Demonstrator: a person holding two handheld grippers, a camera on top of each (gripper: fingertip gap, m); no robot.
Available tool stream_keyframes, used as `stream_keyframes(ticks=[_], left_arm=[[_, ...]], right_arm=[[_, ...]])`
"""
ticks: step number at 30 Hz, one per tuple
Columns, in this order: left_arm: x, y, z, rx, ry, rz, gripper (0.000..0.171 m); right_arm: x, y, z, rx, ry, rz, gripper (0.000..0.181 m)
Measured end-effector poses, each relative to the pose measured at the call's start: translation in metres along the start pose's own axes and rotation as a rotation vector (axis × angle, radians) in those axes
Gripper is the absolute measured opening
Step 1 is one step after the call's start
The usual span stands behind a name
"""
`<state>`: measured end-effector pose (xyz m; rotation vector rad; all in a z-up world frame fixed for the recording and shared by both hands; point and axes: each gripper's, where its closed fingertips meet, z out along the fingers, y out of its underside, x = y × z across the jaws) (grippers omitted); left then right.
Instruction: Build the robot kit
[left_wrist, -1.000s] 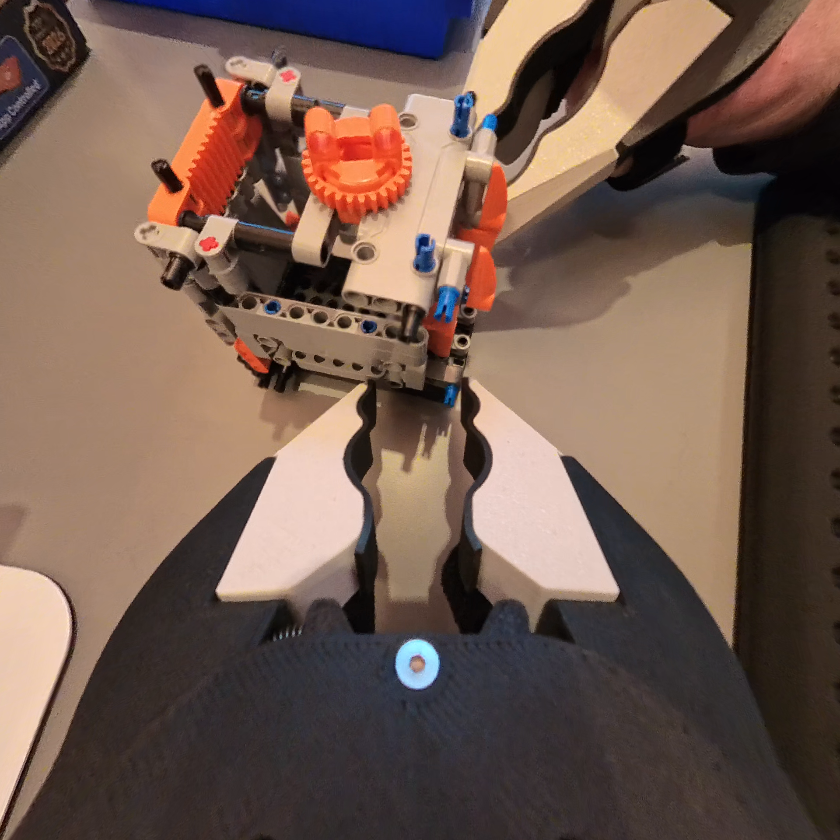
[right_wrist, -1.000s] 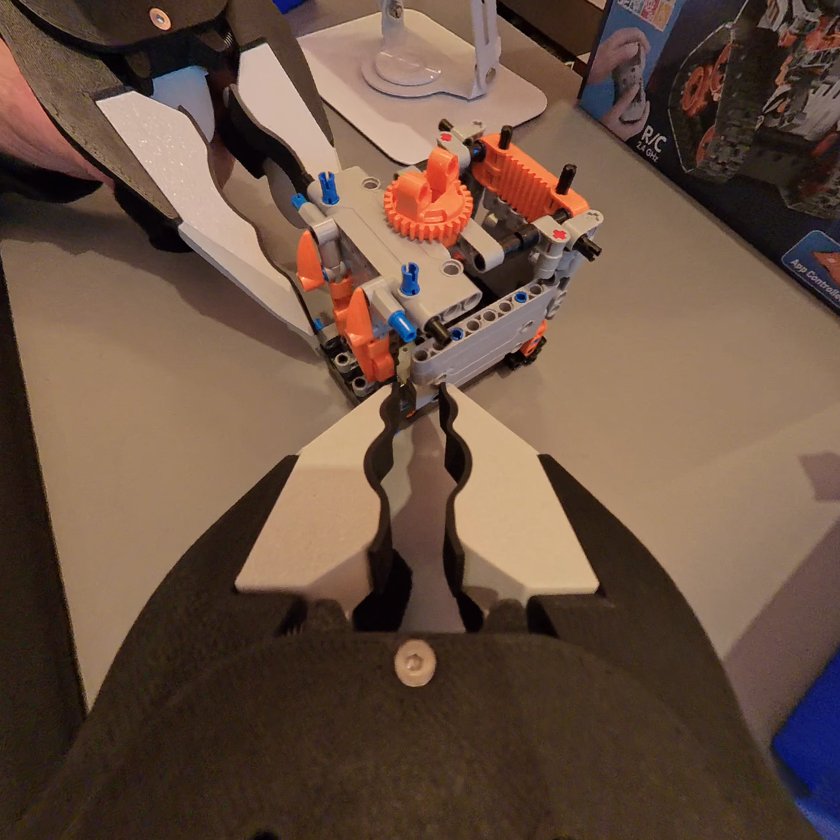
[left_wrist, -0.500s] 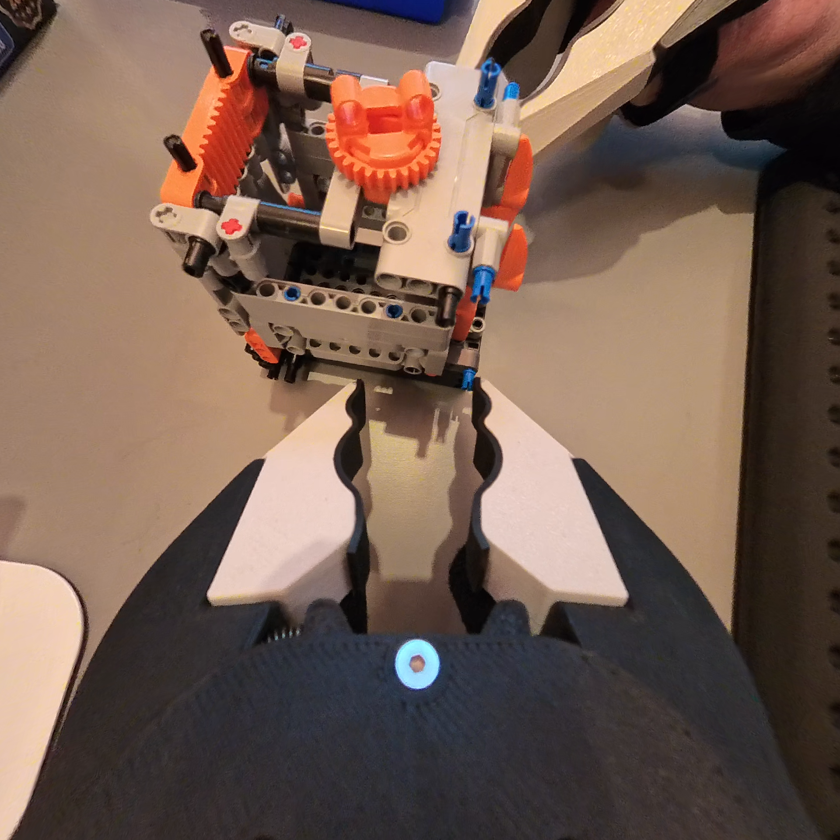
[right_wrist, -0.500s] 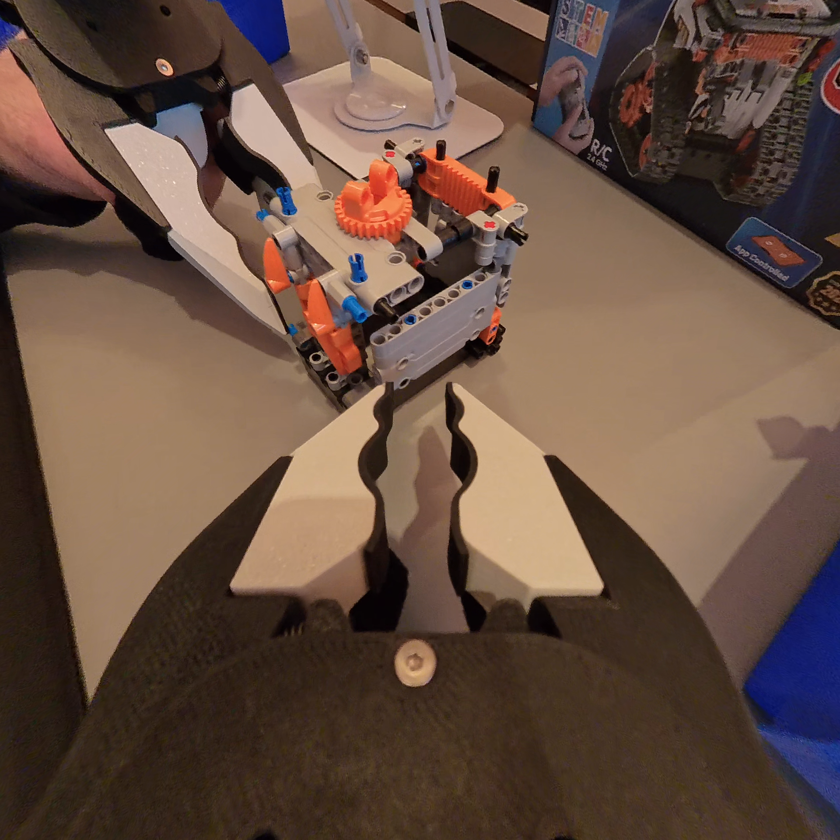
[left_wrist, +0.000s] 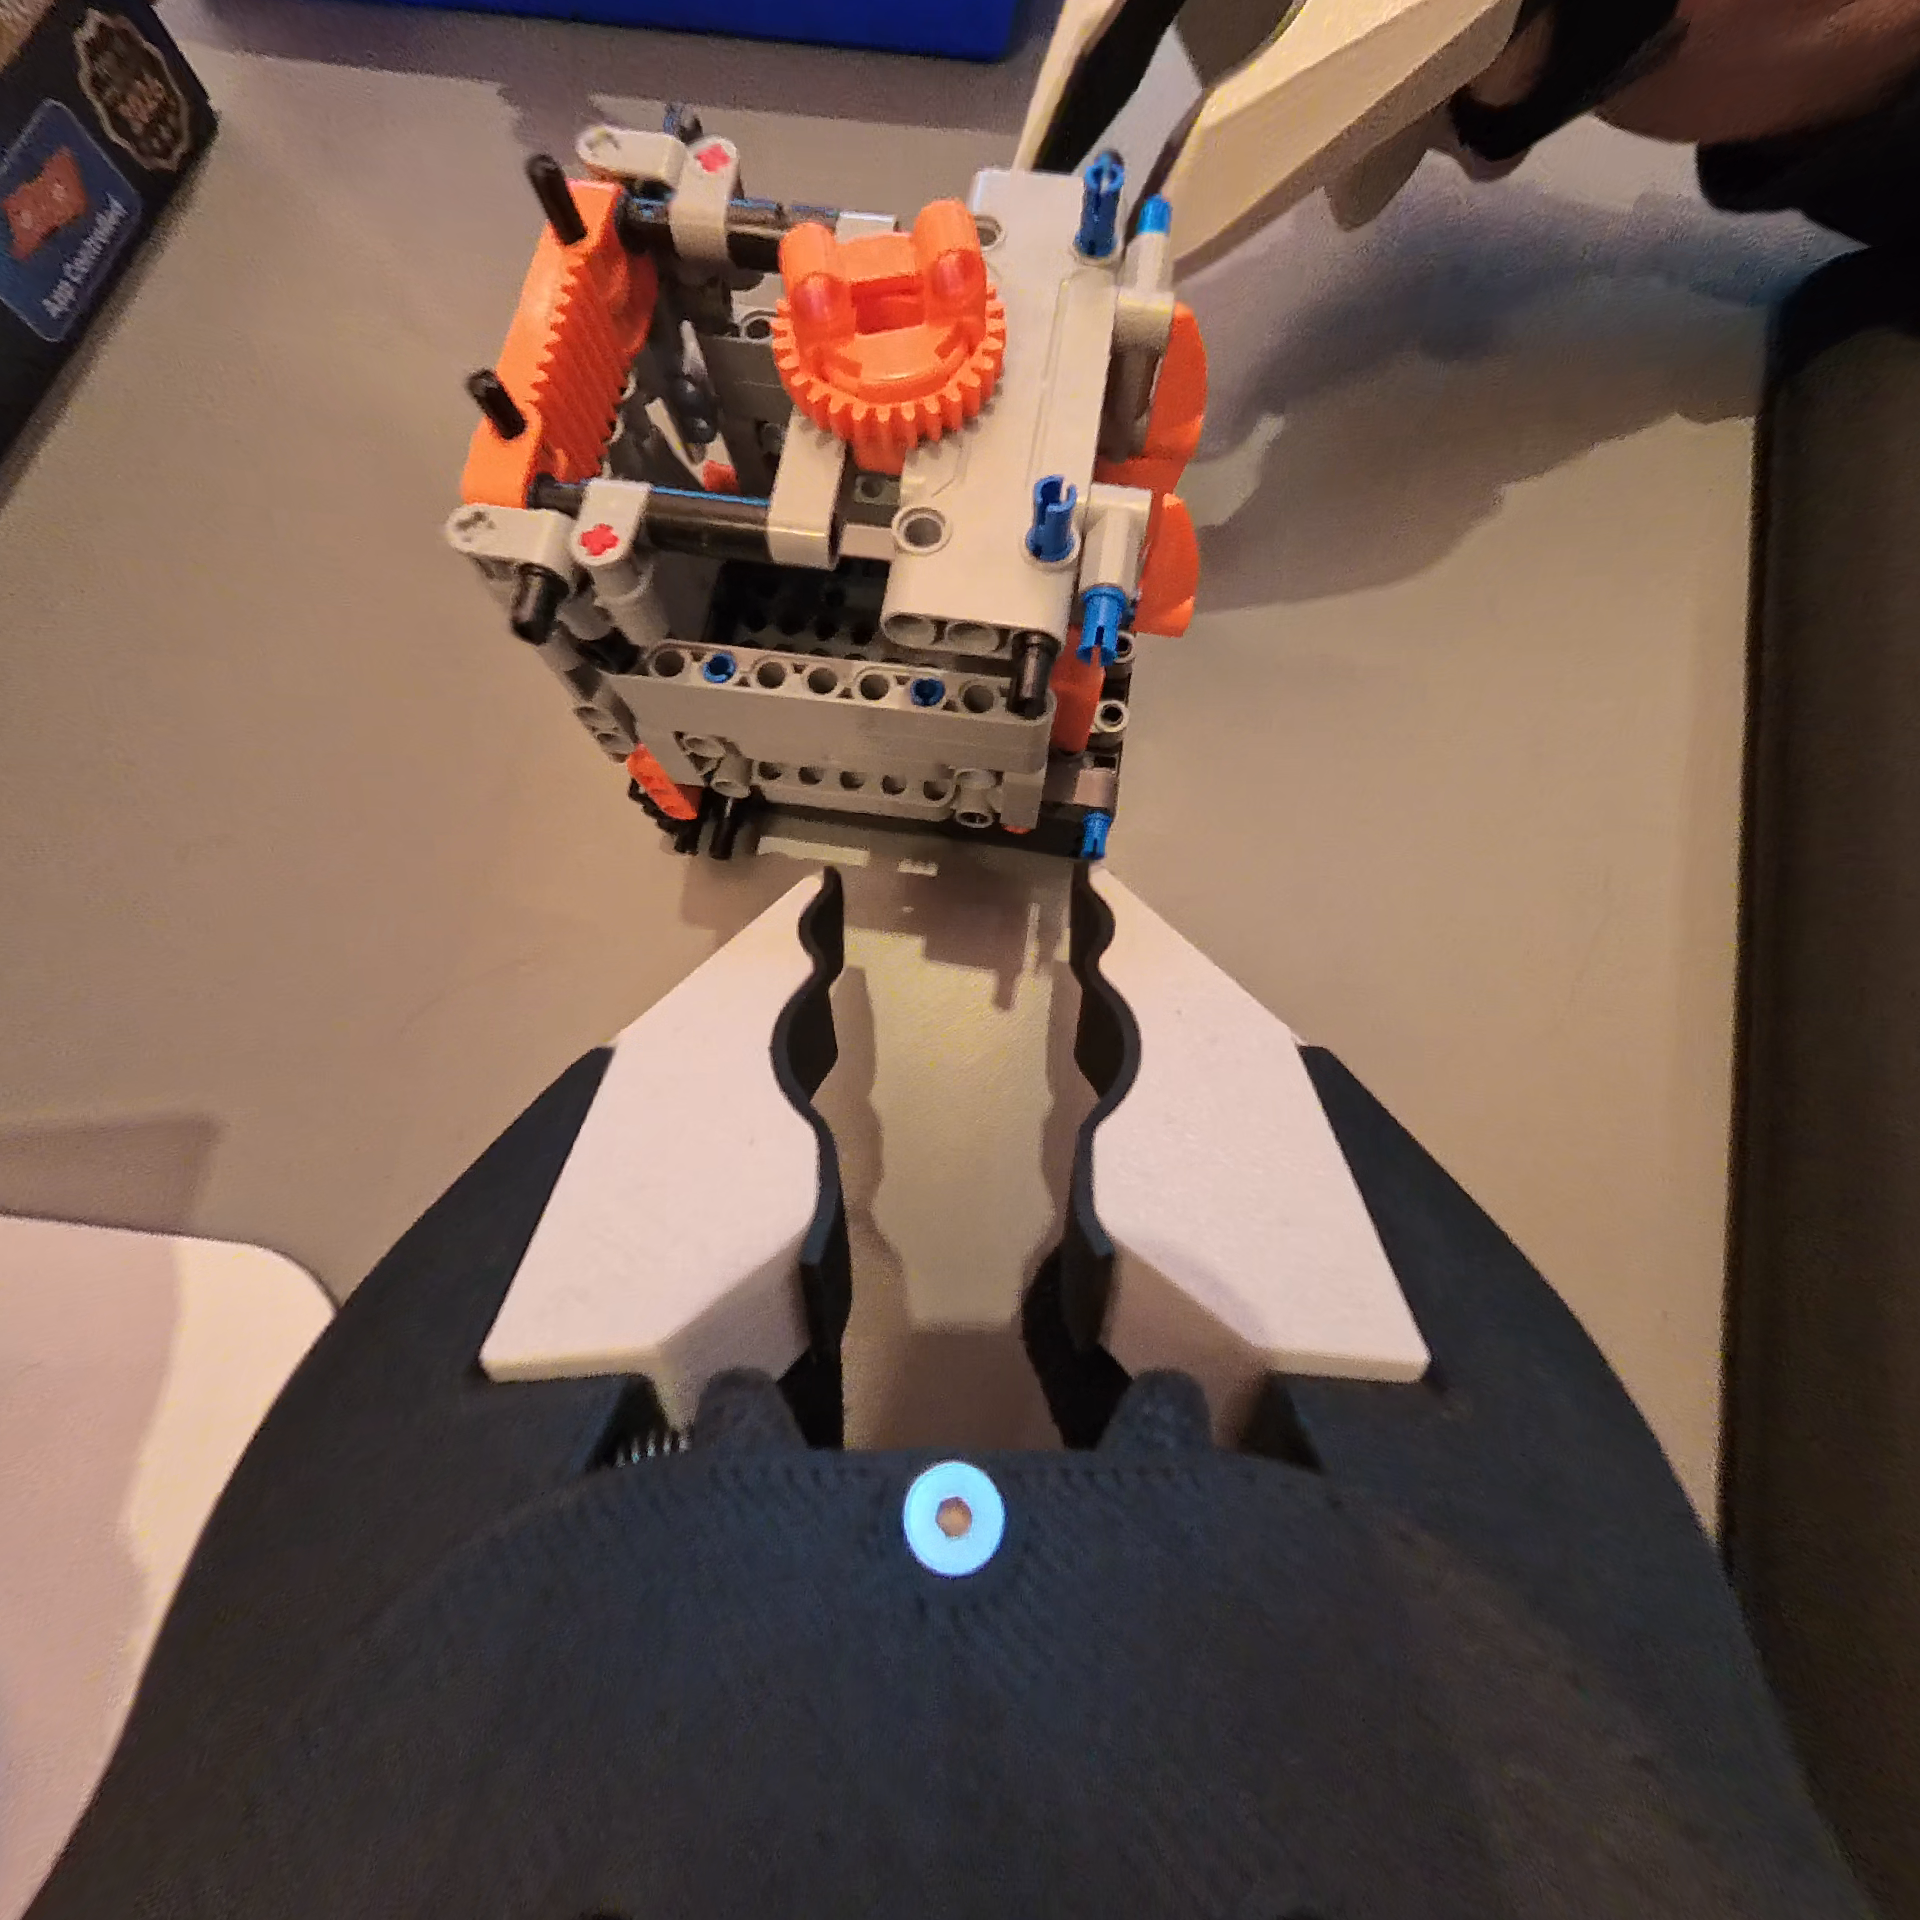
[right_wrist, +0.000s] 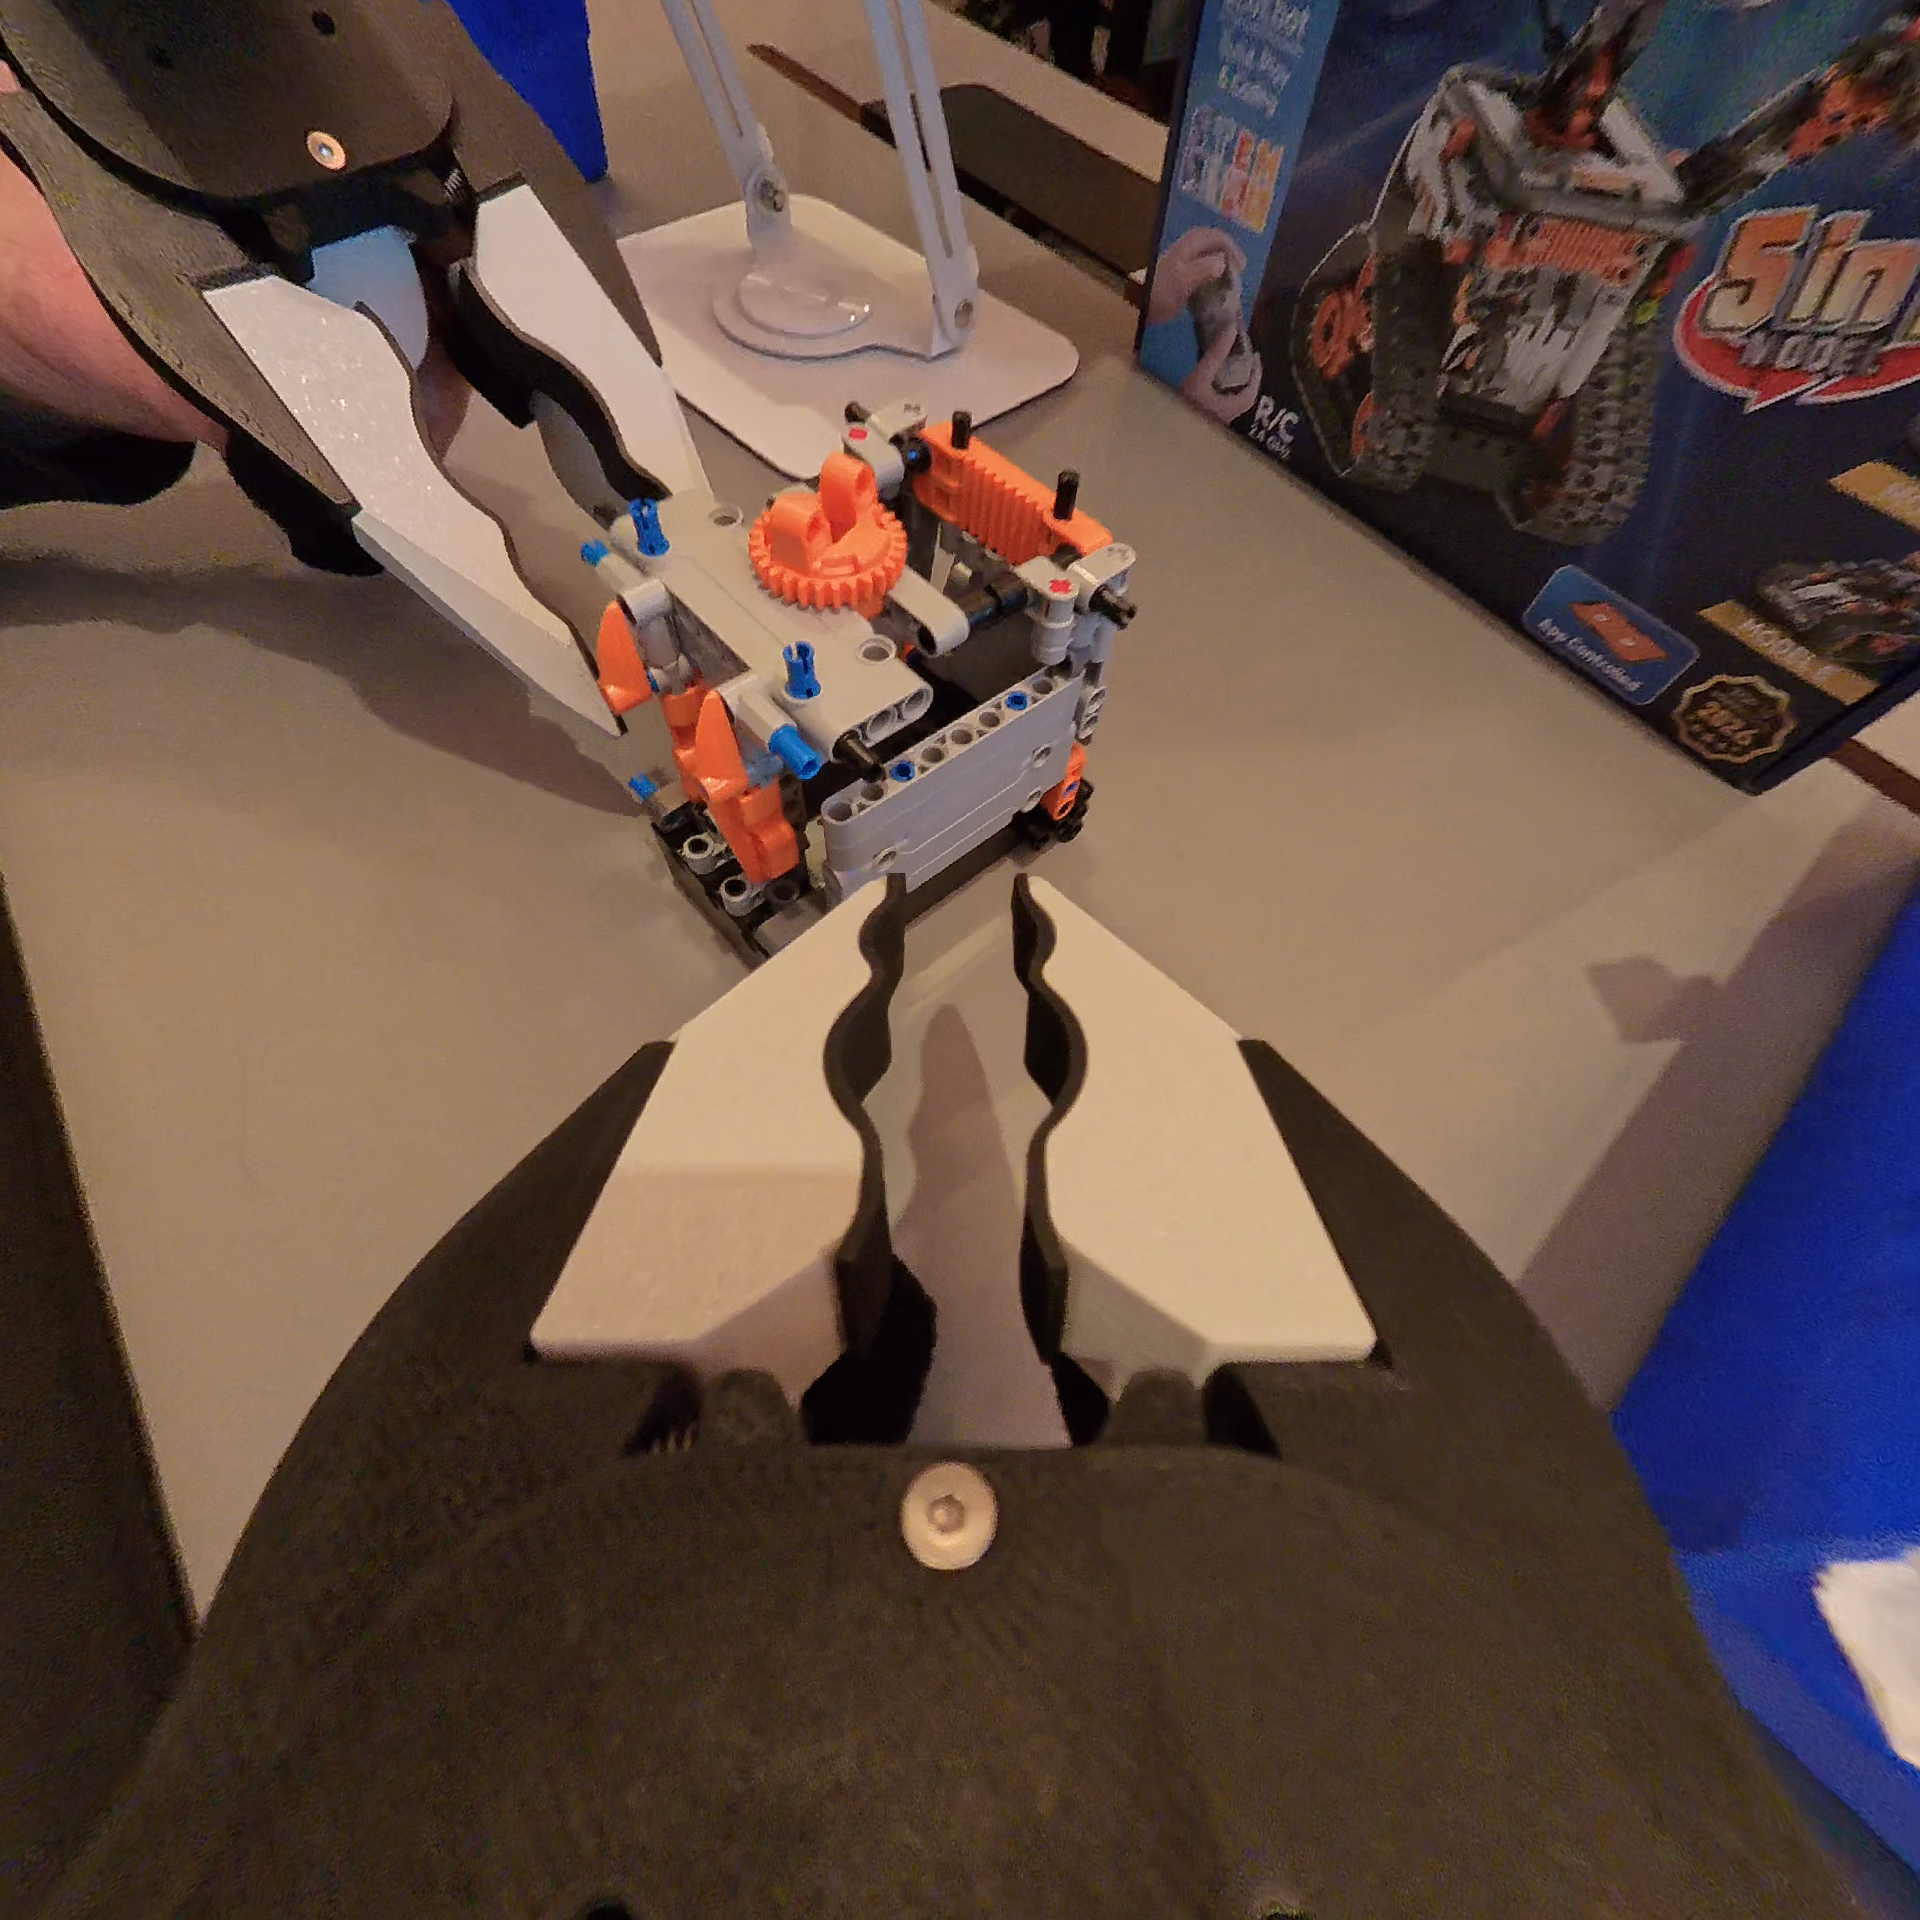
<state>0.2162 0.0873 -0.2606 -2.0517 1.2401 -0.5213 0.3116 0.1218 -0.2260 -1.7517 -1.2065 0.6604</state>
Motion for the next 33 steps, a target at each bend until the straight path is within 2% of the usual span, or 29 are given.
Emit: stream_keyframes(ticks=[3, 6, 12, 17, 19, 22, 25, 30, 33], left_arm=[[-0.01, -0.004, -0.012, 0.027, -0.037, -0.008, 0.041], [-0.032, -0.015, -0.034, 0.106, -0.168, -0.003, 0.034], [-0.067, -0.032, -0.077, 0.252, -0.353, -0.075, 0.037], [-0.108, -0.052, -0.146, 0.404, -0.628, -0.113, 0.038], [-0.122, -0.058, -0.166, 0.448, -0.66, -0.155, 0.037], [-0.143, -0.059, -0.169, 0.438, -0.649, -0.224, 0.038], [-0.157, -0.058, -0.154, 0.414, -0.621, -0.254, 0.035], [-0.169, -0.059, -0.152, 0.395, -0.685, -0.221, 0.003], [-0.169, -0.059, -0.152, 0.387, -0.686, -0.2, 0.002]], right_arm=[[0.007, -0.01, -0.011, 0.018, 0.054, -0.011, 0.017], [0.014, -0.021, -0.021, 0.021, 0.105, -0.007, 0.017], [0.017, -0.063, -0.028, 0.073, 0.141, -0.014, 0.027], [0.011, -0.1, -0.018, 0.12, 0.143, -0.064, 0.025], [0.012, -0.109, -0.011, 0.136, 0.139, -0.067, 0.024], [0.016, -0.116, 0.001, 0.172, 0.121, -0.033, 0.023], [0.019, -0.117, 0.012, 0.204, 0.105, -0.008, 0.022], [0.023, -0.101, 0.023, 0.208, 0.091, 0.013, 0.021], [0.025, -0.096, 0.025, 0.21, 0.073, 0.04, 0.02]])
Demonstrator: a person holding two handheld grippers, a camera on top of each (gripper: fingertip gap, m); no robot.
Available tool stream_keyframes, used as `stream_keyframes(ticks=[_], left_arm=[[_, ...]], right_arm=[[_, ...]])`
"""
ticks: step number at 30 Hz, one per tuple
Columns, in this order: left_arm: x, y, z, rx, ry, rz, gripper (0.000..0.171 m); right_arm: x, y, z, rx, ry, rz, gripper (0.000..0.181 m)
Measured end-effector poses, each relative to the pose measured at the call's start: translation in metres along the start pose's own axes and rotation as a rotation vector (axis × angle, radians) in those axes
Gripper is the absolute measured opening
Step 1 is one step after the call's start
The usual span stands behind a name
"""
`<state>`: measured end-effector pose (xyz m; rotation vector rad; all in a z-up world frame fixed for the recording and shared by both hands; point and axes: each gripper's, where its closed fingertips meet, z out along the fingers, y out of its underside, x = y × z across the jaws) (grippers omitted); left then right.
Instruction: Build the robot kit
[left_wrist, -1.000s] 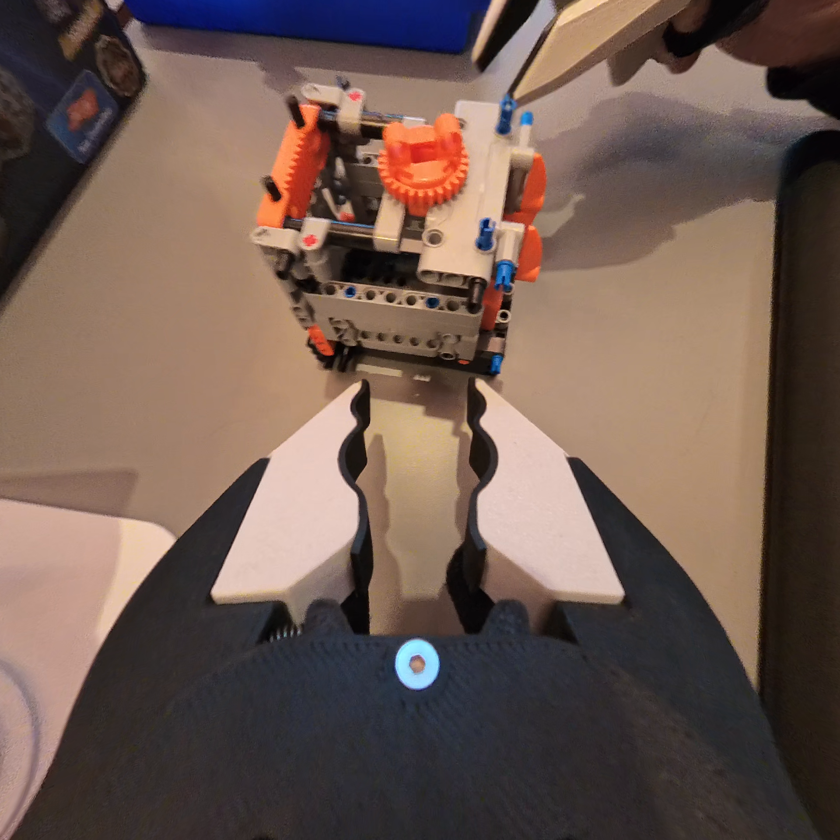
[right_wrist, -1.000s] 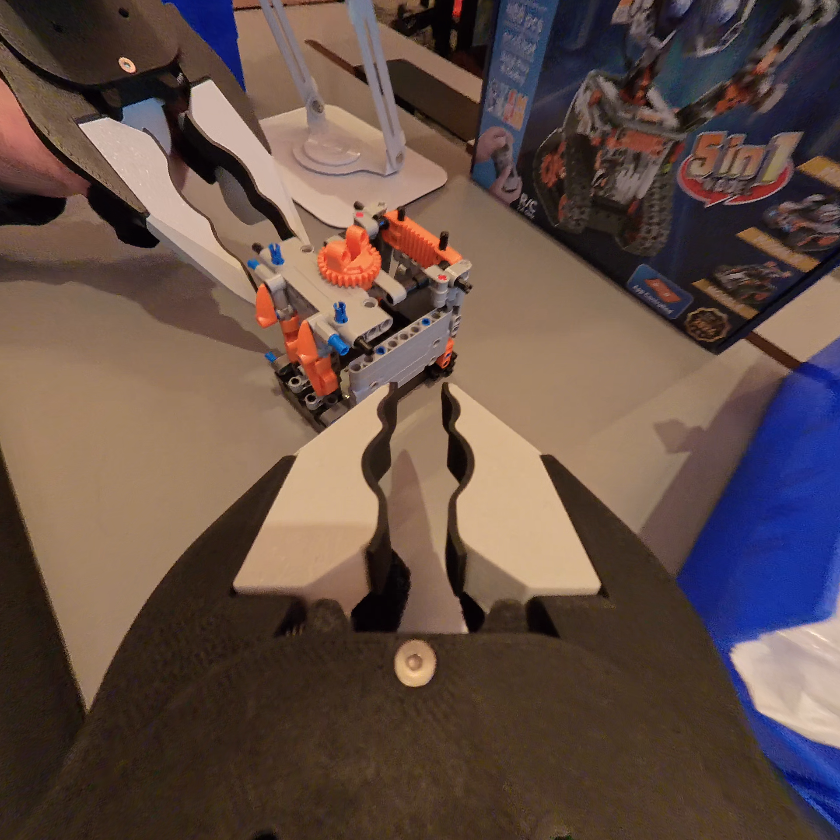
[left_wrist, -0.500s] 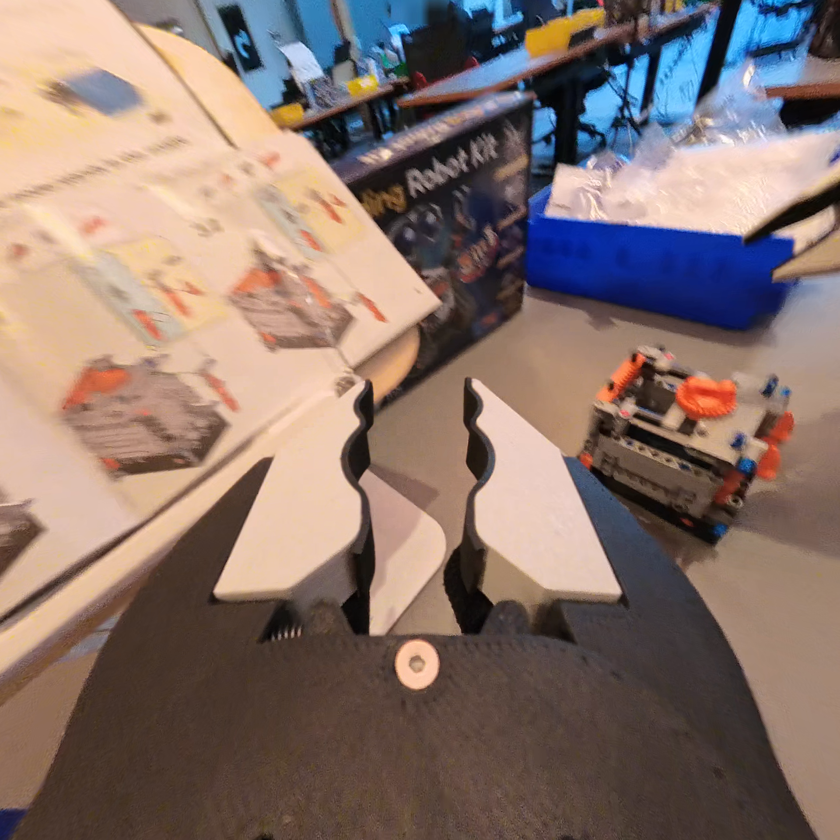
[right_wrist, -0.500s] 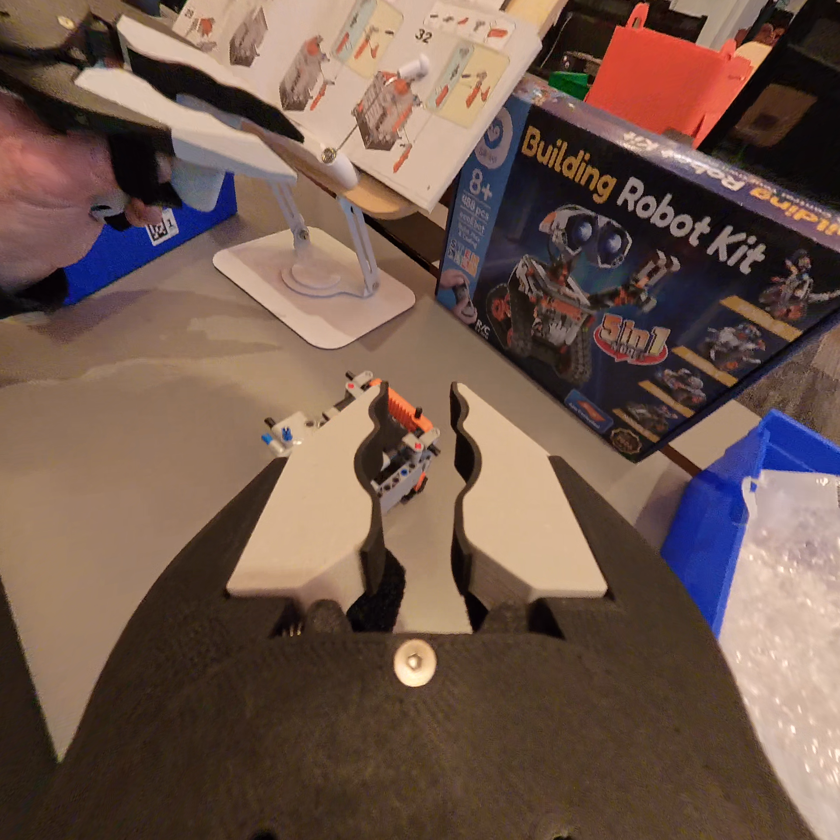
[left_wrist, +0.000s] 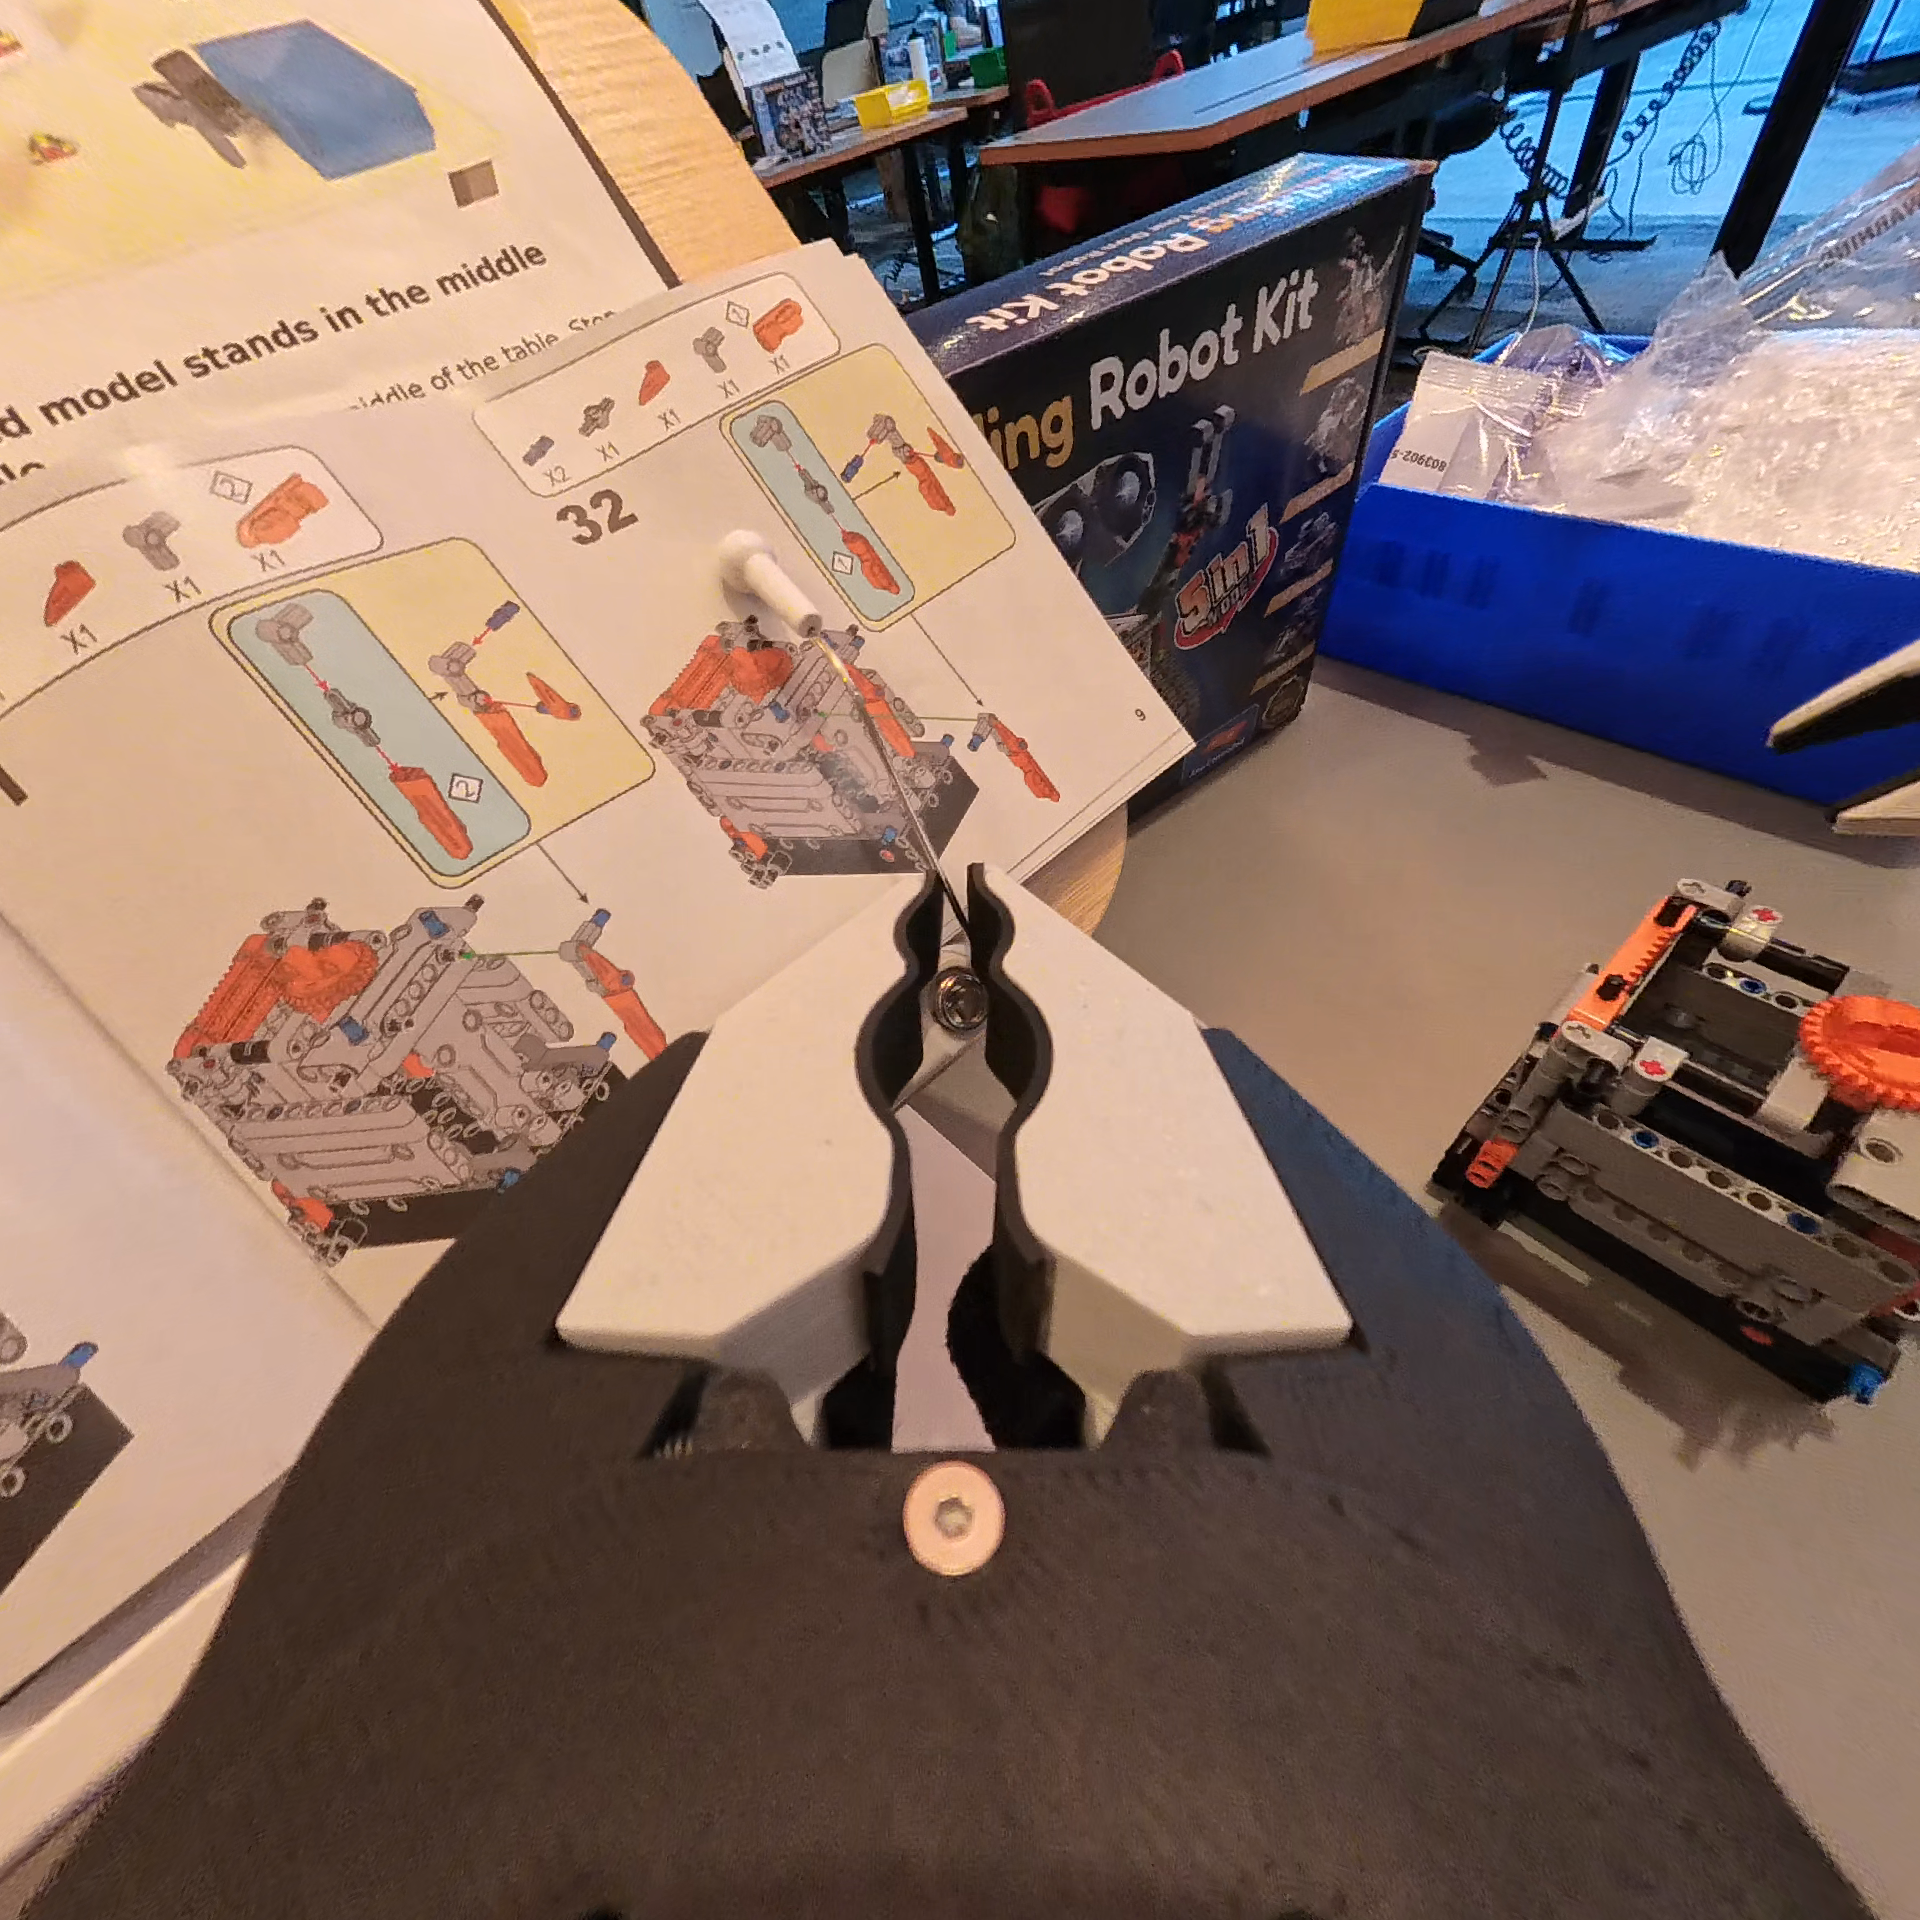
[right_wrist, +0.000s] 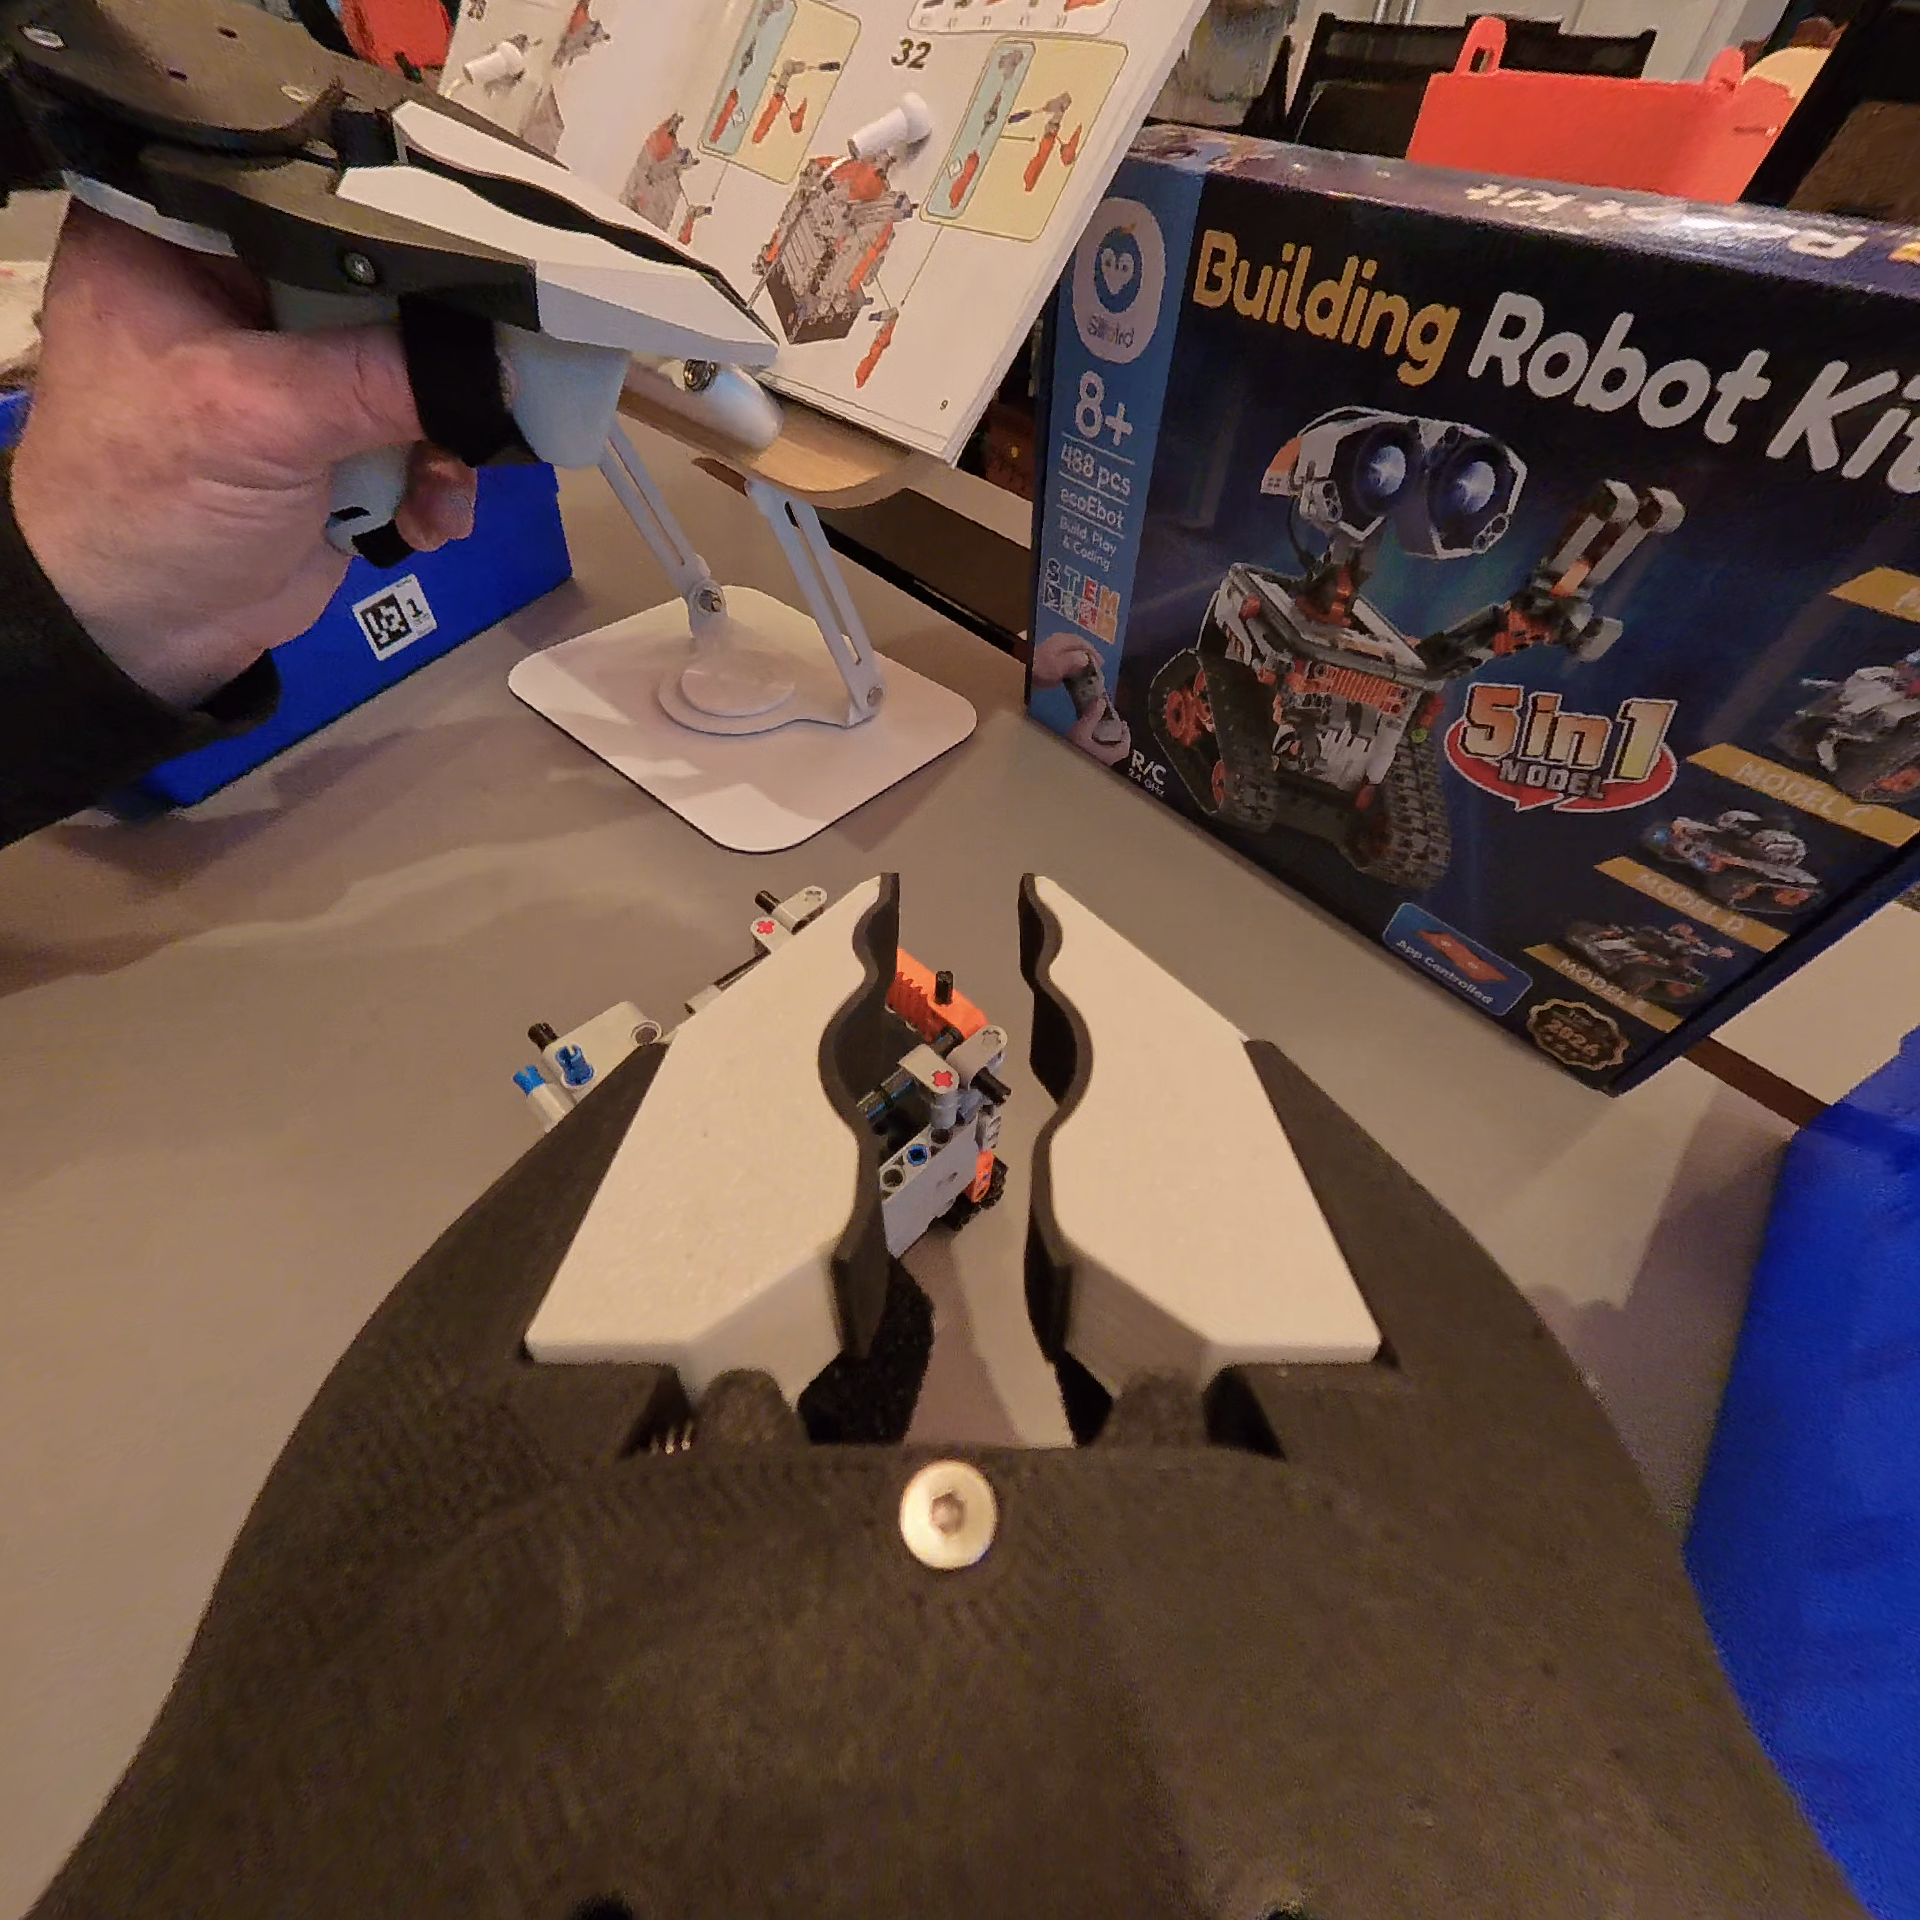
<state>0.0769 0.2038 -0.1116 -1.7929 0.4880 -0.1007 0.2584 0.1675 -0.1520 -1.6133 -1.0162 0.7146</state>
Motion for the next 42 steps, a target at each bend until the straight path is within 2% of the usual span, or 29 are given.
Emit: stream_keyframes(ticks=[6, 11, 19, 23, 28, 33, 37, 42], left_arm=[[0.008, 0.004, 0.003, -0.034, 0.008, 0.169, 0.0], [0.01, 0.005, 0.002, -0.052, 0.044, 0.237, 0.0], [0.012, 0.009, 0.0, -0.084, 0.013, 0.451, 0.0], [0.013, 0.011, -0.001, -0.134, 0.029, 0.519, 0.0], [0.016, 0.02, -0.004, -0.259, 0.069, 0.638, 0.002], [0.015, 0.017, -0.004, -0.282, 0.069, 0.662, 0.001], [0.02, 0.0, -0.021, -0.193, 0.136, 0.562, 0.013], [-0.013, -0.014, -0.037, -0.147, 0.084, 0.371, 0.017]], right_arm=[[0.0, 0.005, 0.0, -0.006, -0.013, 0.002, 0.02], [-0.003, 0.009, 0.002, -0.029, -0.017, -0.024, 0.02], [-0.003, 0.013, 0.004, -0.053, -0.012, -0.043, 0.02], [-0.002, 0.016, 0.004, -0.064, -0.014, -0.038, 0.02], [0.001, 0.018, 0.004, -0.069, -0.01, -0.036, 0.02], [0.0, 0.021, 0.004, -0.086, -0.001, -0.074, 0.021], [0.0, 0.012, 0.002, -0.059, 0.007, -0.079, 0.028], [-0.013, -0.041, -0.001, 0.045, 0.004, -0.155, 0.041]])
